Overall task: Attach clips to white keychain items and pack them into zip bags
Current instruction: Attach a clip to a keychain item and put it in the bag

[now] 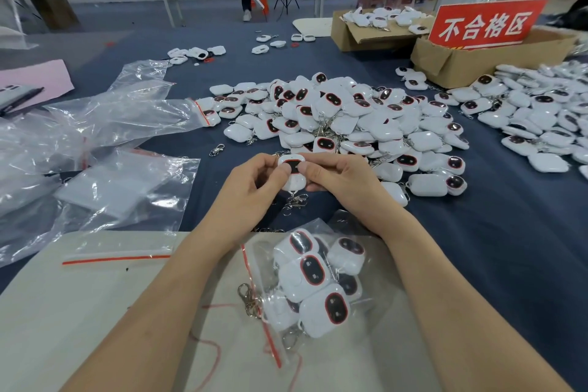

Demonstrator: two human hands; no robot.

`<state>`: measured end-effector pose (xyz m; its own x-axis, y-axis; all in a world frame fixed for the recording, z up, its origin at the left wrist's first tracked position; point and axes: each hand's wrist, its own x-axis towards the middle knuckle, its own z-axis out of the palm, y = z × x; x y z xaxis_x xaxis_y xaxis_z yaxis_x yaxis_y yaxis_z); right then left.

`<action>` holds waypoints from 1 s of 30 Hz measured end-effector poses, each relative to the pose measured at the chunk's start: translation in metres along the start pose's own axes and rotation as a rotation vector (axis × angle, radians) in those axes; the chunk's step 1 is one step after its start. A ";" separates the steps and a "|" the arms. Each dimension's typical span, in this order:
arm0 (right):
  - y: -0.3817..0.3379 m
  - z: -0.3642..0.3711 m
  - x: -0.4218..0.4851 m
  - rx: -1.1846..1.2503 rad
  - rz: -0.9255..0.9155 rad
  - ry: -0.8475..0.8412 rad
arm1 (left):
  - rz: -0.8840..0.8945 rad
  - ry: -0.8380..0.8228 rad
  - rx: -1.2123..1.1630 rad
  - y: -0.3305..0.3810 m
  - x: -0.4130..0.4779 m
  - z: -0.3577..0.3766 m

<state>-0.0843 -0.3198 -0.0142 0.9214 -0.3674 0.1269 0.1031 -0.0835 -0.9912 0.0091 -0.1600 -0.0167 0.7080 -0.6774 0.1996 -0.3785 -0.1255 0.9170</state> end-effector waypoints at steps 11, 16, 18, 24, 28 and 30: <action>0.000 0.000 0.000 -0.021 -0.013 -0.016 | 0.004 -0.037 0.019 -0.001 0.002 -0.002; 0.001 0.000 -0.001 -0.012 -0.015 -0.020 | 0.015 -0.047 -0.014 -0.002 0.001 -0.002; 0.000 0.000 -0.001 -0.015 -0.017 -0.019 | 0.027 -0.049 -0.009 -0.003 0.001 -0.002; 0.001 0.000 -0.001 -0.003 -0.023 0.001 | 0.057 -0.055 0.011 -0.004 0.002 -0.002; 0.002 0.002 0.001 -0.026 -0.033 0.026 | 0.064 -0.065 0.013 -0.005 0.003 -0.003; 0.004 0.002 0.002 -0.031 -0.037 0.039 | 0.069 -0.083 0.008 -0.006 0.003 -0.002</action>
<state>-0.0817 -0.3189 -0.0182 0.9016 -0.3997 0.1655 0.1248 -0.1259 -0.9842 0.0147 -0.1599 -0.0208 0.6287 -0.7421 0.2324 -0.4293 -0.0820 0.8994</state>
